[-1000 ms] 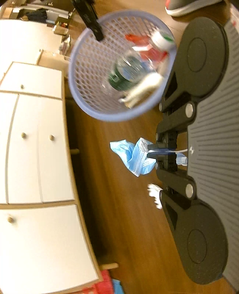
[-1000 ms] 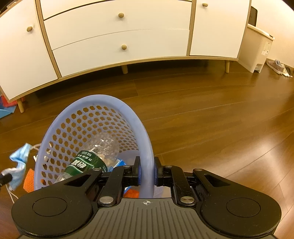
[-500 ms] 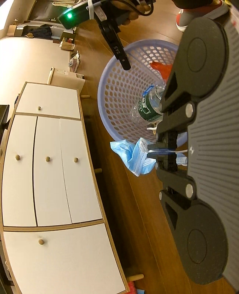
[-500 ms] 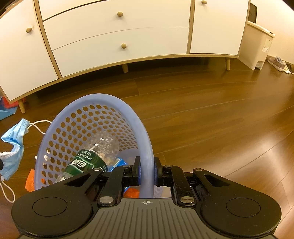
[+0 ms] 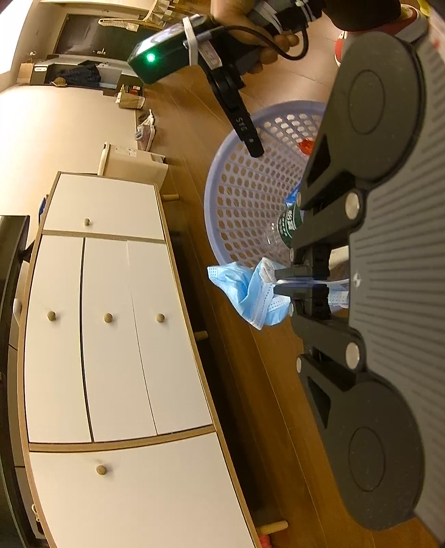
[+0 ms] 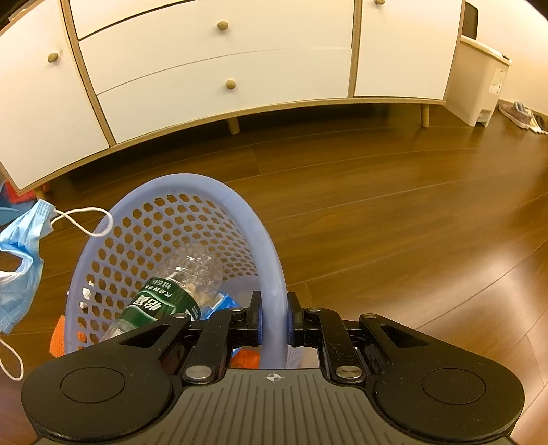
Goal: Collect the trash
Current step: 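Carry the mask into the wastebasket and open the left gripper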
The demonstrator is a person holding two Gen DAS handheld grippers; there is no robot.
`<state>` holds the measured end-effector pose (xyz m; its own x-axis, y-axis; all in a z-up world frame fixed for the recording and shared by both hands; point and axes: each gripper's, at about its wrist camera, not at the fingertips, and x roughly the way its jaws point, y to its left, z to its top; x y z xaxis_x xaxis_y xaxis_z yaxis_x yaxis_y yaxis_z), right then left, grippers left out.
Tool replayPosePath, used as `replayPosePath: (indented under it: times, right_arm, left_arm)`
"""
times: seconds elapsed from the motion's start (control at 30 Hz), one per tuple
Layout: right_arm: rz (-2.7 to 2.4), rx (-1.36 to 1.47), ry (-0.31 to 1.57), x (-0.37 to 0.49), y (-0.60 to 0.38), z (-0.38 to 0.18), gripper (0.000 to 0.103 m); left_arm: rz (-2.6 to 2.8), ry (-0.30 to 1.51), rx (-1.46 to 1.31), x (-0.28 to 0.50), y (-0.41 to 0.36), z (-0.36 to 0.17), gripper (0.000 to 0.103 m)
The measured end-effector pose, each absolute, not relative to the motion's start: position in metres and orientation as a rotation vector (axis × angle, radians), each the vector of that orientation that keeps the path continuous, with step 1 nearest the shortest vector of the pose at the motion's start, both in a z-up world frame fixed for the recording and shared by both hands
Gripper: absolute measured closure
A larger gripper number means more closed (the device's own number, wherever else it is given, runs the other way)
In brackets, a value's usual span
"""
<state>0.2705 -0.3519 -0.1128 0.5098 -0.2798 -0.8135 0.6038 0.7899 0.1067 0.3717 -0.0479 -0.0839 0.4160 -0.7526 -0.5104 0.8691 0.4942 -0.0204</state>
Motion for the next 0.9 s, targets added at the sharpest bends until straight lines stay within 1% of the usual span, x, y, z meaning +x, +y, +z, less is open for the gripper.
replayPosePath:
  times: [0.8,0.87,0.9]
  right_arm:
    - [-0.55,0.419,0.893,0.27,-0.356,-0.114,0.094]
    - [-0.55,0.42,0.892,0.27,-0.356,-0.114,0.094]
    - [-0.55,0.419,0.892,0.271,-0.356,-0.114,0.094]
  left_arm:
    - [-1.131,0.489,0.288,0.361,-0.097,-0.089,0.103]
    - [-1.121,0.512,0.285,0.367,-0.103,-0.093,0.1]
    - [-1.109,0.532,0.284,0.37,-0.105,-0.096,0.096]
